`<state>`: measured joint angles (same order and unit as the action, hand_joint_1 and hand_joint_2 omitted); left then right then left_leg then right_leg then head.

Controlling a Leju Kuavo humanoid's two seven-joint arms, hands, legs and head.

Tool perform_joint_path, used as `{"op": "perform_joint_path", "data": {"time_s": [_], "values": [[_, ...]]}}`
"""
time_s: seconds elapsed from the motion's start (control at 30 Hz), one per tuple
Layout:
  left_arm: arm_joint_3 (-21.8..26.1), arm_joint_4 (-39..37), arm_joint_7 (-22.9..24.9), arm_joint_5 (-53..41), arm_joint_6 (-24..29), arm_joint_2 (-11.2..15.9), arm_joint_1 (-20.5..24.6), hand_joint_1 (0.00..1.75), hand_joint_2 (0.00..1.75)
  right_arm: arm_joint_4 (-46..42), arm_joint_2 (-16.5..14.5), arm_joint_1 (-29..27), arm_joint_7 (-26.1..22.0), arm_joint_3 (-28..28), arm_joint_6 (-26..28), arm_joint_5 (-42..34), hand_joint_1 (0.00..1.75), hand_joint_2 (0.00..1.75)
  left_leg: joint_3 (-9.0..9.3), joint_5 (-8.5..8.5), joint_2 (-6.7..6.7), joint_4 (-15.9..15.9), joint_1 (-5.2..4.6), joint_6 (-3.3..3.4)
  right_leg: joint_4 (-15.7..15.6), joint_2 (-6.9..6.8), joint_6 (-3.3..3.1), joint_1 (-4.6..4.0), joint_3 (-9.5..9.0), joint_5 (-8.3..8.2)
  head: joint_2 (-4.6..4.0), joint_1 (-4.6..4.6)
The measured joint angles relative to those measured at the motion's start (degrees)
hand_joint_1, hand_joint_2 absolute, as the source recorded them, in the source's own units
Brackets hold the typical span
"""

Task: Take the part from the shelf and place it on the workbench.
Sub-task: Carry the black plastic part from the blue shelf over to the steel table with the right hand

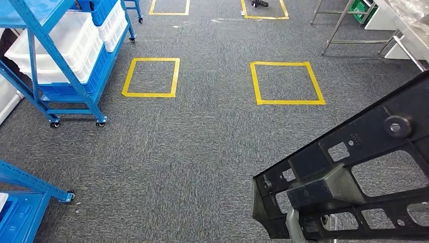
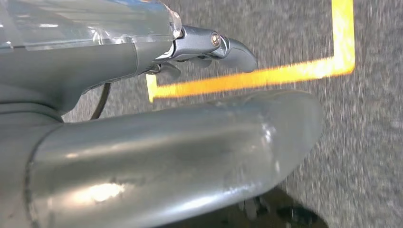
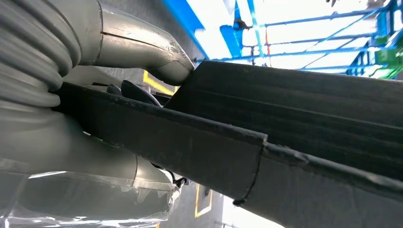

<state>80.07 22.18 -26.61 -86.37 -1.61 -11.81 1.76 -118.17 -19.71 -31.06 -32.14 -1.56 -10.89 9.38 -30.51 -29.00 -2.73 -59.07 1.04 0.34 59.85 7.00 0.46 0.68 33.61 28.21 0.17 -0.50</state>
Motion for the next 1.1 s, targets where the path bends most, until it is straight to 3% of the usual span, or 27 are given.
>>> {"op": "perform_joint_path", "data": {"time_s": [0.03, 0.1, 0.17, 0.2, 0.23, 0.27, 0.33, 0.4, 0.47, 0.53, 0.6, 0.67, 0.7, 0.73, 0.8, 0.87, 0.93, 1.0, 1.03, 1.1], "values": [[-0.03, 0.0, -0.05, -0.05, 0.05, 0.08, 0.07, 0.0, 0.0, -0.15, -0.02, -0.09, 0.01, -0.24, -0.11, -0.05, 1.75, 1.75, 0.1, 0.21, 0.73, 0.3, 0.03, 0.38, 1.18, -1.52, 0.21, -0.08, 0.61, 0.78, -0.01, -0.2], [-0.04, 0.0, -0.18, -0.17, 0.22, 0.23, 0.03, 0.0, 0.0, -0.36, -0.03, -0.04, 0.01, -0.61, -0.47, -0.21, 1.75, 1.75, 0.17, 0.36, 2.28, 0.62, -0.1, 0.82, 6.9, -5.22, 0.53, -0.26, 3.37, 3.99, 0.0, -0.53], [-0.05, 0.0, -0.3, -0.33, 0.4, 0.36, -0.13, 0.0, 0.0, -0.4, -0.03, 0.02, 0.02, -0.91, -0.74, -0.35, 1.75, 1.75, 0.16, 0.24, 4.01, 0.63, -0.36, 0.99, 13.96, -6.53, 0.74, -0.25, 6.91, 6.97, 0.0, -0.61], [-0.05, 0.0, -0.34, -0.43, 0.49, 0.42, -0.16, 0.0, 0.0, -0.39, -0.03, -0.01, 0.03, -1.03, -0.81, -0.42, 1.75, 1.75, 0.2, 0.14, 4.84, 0.63, -0.46, 1.03, 15.57, -6.68, 0.73, -0.25, 7.74, 7.15, -0.01, -0.61], [-0.07, -0.01, -0.38, -0.51, 0.55, 0.46, -0.14, 0.0, 0.0, -0.39, -0.03, -0.03, 0.04, -1.15, -0.85, -0.47, 1.75, 1.75, 0.29, 0.02, 5.61, 0.62, -0.54, 1.05, 14.99, -6.79, 0.63, -0.28, 7.43, 6.22, -0.01, -0.61], [-0.09, -0.02, -0.43, -0.58, 0.6, 0.49, -0.08, 0.0, 0.0, -0.39, -0.03, -0.05, 0.05, -1.26, -0.89, -0.51, 1.75, 1.75, 0.45, -0.11, 6.3, 0.62, -0.6, 1.02, 12.24, -7.06, 0.41, -0.36, 5.96, 4.42, -0.02, -0.61], [-0.21, -0.09, -0.65, -0.64, 0.69, 0.49, 0.08, 0.0, 0.0, -0.5, -0.03, -0.01, 0.08, -1.42, -0.95, -0.56, 1.75, 1.75, 0.91, -0.43, 7.38, 0.64, -0.76, 0.84, 4.01, -9.16, -0.37, -0.91, 1.48, 0.96, -0.01, -0.6], [-0.34, -0.18, -1.1, -0.73, 0.81, 0.5, 0.2, 0.0, 0.0, -0.73, -0.05, 0.06, 0.1, -1.53, -0.97, -0.57, 1.75, 1.75, 1.26, -0.68, 8.24, 0.72, -0.9, 0.42, -0.53, -10.78, -1.13, -1.6, -0.79, -0.08, -0.01, -0.61], [-0.49, -0.26, -1.86, -0.92, 0.91, 0.52, 0.31, 0.0, 0.0, -0.95, -0.08, 0.09, 0.1, -1.75, -0.94, -0.44, 1.75, 1.75, 1.63, -0.84, 9.24, 0.95, -0.99, -0.09, -1.12, -10.0, -1.58, -1.82, -0.79, -0.06, -0.01, -0.66], [-0.79, -0.3, -2.99, -1.16, 1.05, 0.55, 0.4, 0.0, 0.0, -1.14, -0.15, 0.07, 0.08, -2.08, -0.79, 0.25, 1.75, 1.75, 1.68, -1.69, 8.15, 0.14, -0.94, -0.62, -1.86, -8.82, -2.07, -1.37, -1.18, -0.42, 0.0, -0.61], [-1.05, -0.31, -4.19, -1.33, 1.25, 0.56, 0.38, 0.0, 0.0, -1.27, -0.29, 0.27, -0.03, -2.32, -0.49, 1.52, 1.75, 1.75, -0.44, -4.61, 4.99, -4.85, -0.76, -1.02, -2.43, -7.66, -2.56, -0.9, -1.59, -0.73, 0.0, -0.48], [-1.12, -0.31, -4.9, -1.4, 1.39, 0.55, 0.29, 0.0, 0.0, -1.31, -0.37, 0.48, -0.15, -2.43, -0.02, 2.69, 1.75, 1.75, -4.19, -7.87, 3.35, -12.47, -0.63, -1.26, -2.39, -6.28, -2.77, -0.89, -1.62, -0.73, 0.01, -0.41], [-1.12, -0.31, -5.03, -1.38, 1.43, 0.55, 0.23, 0.0, 0.0, -1.31, -0.38, 0.48, -0.17, -2.46, 0.23, 3.08, 1.75, 1.75, -5.51, -8.26, 3.2, -14.84, -0.55, -1.37, -2.31, -5.48, -2.79, -0.89, -1.64, -0.69, 0.01, -0.42], [-1.11, -0.31, -5.05, -1.32, 1.46, 0.56, 0.19, 0.0, 0.0, -1.32, -0.38, 0.46, -0.19, -2.51, 0.47, 3.33, 1.75, 1.75, -5.92, -7.42, 3.14, -15.1, -0.46, -1.47, -2.16, -4.61, -2.76, -0.86, -1.68, -0.64, 0.01, -0.42], [-1.09, -0.3, -4.95, -1.19, 1.53, 0.61, 0.19, 0.0, 0.0, -1.32, -0.38, 0.42, -0.19, -2.68, 0.97, 3.6, 1.75, 1.75, -3.93, -2.97, 2.2, -9.35, -0.17, -1.64, -1.57, -2.84, -2.45, -0.66, -1.71, -0.32, 0.01, -0.42], [-1.02, -0.3, -4.81, -1.17, 1.59, 0.64, 0.21, 0.0, 0.0, -1.35, -0.38, 0.43, -0.19, -2.84, 1.29, 3.67, 1.75, 1.75, -1.48, -0.19, -0.76, -2.86, 0.17, -1.65, -0.59, -1.29, -1.8, -0.52, -1.28, 0.15, 0.0, -0.39], [-0.96, -0.3, -4.78, -1.17, 1.58, 0.65, 0.24, 0.0, 0.0, -1.45, -0.38, 0.33, -0.19, -2.95, 1.34, 3.69, 1.75, 1.75, -0.8, -0.29, -2.33, -0.91, 0.13, -1.24, -0.07, 0.02, -1.05, -0.36, -0.58, 0.21, 0.0, -0.28], [-0.92, -0.27, -4.82, -1.16, 1.51, 0.66, 0.35, 0.0, 0.0, -1.64, -0.38, 0.11, -0.17, -3.21, 1.38, 3.67, 1.75, 1.75, -0.57, -0.02, -1.08, -0.39, 0.05, -0.4, -0.19, 1.01, -0.33, -0.15, -0.16, -0.07, 0.0, -0.18], [-0.91, -0.25, -4.85, -1.14, 1.44, 0.66, 0.42, 0.0, 0.0, -1.77, -0.38, 0.03, -0.16, -3.43, 1.4, 3.64, 1.75, 1.75, -0.42, 0.19, -0.37, -0.1, 0.09, 0.04, 0.26, 0.27, -0.02, -0.21, 0.16, 0.24, 0.0, -0.3], [-0.85, -0.21, -4.91, -1.06, 1.24, 0.65, 0.49, 0.0, 0.0, -2.04, -0.38, 0.09, -0.13, -3.78, 1.42, 3.57, 1.75, 1.75, -0.26, 0.48, 1.21, 0.45, 0.16, 0.62, 4.26, -3.07, 0.45, -0.4, 2.2, 2.65, -0.01, -0.85]]}}
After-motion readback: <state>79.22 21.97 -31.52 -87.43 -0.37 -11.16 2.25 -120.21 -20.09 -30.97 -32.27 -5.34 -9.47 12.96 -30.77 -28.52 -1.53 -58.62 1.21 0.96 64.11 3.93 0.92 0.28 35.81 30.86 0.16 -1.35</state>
